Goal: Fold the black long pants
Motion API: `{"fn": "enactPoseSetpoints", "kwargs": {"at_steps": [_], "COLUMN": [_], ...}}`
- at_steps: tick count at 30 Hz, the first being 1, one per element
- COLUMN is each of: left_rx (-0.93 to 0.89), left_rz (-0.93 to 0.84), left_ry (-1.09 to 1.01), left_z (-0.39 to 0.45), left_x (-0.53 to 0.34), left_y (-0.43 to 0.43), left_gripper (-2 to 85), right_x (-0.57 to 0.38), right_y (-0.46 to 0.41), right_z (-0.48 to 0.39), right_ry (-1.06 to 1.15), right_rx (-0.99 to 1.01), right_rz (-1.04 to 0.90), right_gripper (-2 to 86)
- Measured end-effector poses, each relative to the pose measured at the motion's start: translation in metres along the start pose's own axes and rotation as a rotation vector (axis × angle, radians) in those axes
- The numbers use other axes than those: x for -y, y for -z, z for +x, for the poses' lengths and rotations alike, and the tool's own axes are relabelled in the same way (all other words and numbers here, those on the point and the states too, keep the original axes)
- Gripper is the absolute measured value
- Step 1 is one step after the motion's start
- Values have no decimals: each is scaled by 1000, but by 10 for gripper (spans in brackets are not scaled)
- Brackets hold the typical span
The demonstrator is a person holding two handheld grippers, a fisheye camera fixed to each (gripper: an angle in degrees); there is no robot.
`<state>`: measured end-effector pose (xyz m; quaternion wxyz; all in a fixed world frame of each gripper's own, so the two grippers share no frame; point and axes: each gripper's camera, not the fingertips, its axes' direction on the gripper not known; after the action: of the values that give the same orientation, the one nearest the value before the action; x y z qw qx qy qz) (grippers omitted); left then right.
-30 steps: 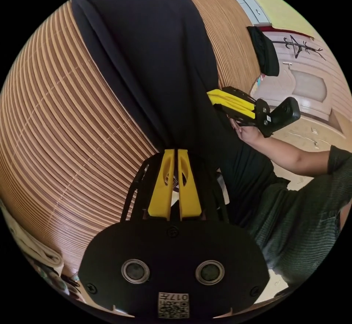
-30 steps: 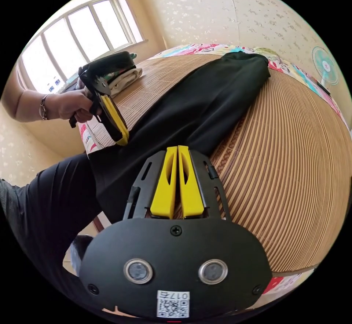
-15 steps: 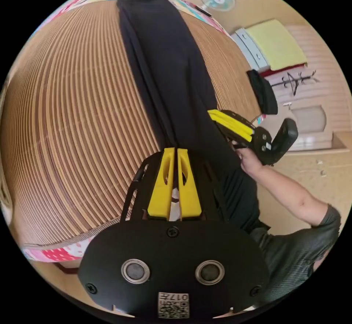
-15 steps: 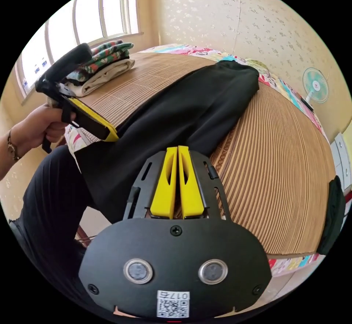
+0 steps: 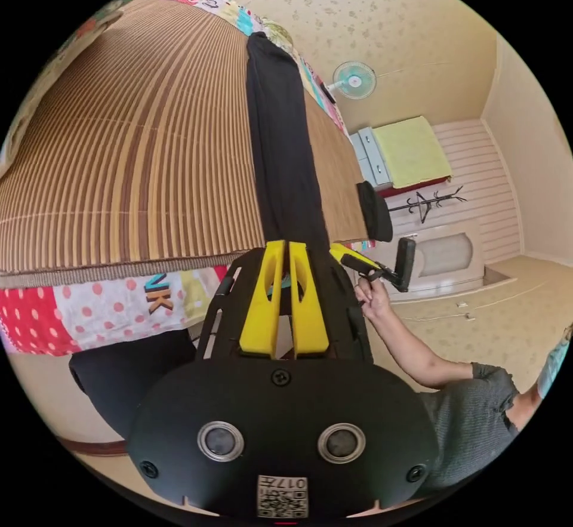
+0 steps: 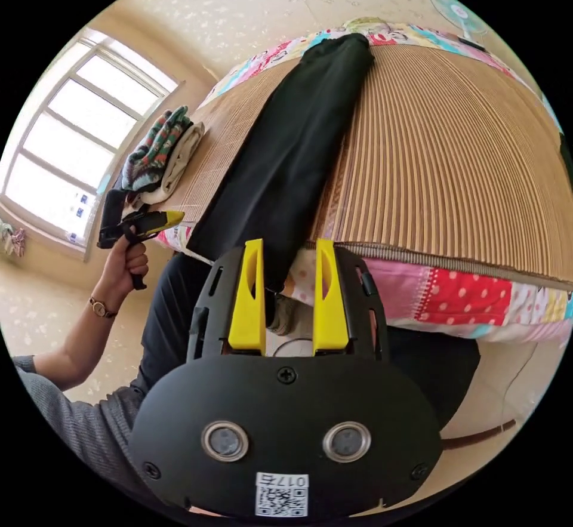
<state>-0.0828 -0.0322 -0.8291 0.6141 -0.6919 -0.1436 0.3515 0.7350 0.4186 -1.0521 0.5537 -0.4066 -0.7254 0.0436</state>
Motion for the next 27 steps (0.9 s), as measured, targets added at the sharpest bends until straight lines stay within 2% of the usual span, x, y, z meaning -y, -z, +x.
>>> {"fn": "enactPoseSetpoints", "kwargs": {"at_steps": [2,5,9,11,12,16,19,23,27], "left_rx": [27,4,-244,-273,-265,-137,-14,-16,46], "left_rz": [-26,-93,-175,-154,-146,-162,-87,-71,-150], "left_ry": [49,68,58,-8,-34,122,43,-96,-148], "left_z": [-3,-5,-8,3,8,-12,15,61,81], "left_x": [7,21,18,-1,-19,-92,-132,-145,-118], "left_y": [-10,-30,-34,-21,-17,-27,-10,-4,-36], "left_gripper": [84,71,45,41,41,48,77,103,112], "right_x": [-6,0,10,8,6,-26,-47,-55,-40], "right_y": [4,9,35,66,73,87,72,76,80], "right_z": [17,34,36,32,31,33,32,34,35], "right_ry": [-53,-130,-151,-69,-44,58,53,-26,-54], "right_rx": [117,240,251,293,296,198,120,161,233], "right_rz": [19,39,57,87,89,-4,-120,-104,-112], "right_gripper": [103,72,40,33,31,28,26,26,25]}}
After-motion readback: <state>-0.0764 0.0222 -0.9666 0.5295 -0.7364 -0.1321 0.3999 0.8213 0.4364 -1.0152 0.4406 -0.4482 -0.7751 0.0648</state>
